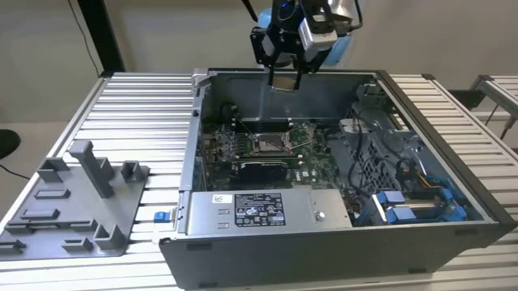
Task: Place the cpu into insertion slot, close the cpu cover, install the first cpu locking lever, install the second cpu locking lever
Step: 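Place the cpu into insertion slot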
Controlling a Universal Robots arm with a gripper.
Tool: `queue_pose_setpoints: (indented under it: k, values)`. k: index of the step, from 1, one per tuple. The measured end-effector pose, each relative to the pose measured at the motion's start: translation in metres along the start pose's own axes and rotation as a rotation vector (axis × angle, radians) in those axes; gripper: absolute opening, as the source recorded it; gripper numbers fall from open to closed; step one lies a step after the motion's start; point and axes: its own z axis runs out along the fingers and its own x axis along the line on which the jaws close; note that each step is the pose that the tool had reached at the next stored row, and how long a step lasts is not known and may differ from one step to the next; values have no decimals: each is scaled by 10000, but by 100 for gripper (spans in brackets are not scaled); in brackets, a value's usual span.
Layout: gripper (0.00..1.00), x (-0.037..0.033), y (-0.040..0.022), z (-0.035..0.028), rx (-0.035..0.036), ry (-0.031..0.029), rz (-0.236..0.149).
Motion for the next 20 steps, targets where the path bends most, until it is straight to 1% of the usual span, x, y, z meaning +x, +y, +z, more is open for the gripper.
queue_pose_setpoints:
  k: [10, 20]
  values:
    - [0, 0, -3, 30, -29, -125, 1395]
    - [0, 2, -10, 99, -56, -253, 2829]
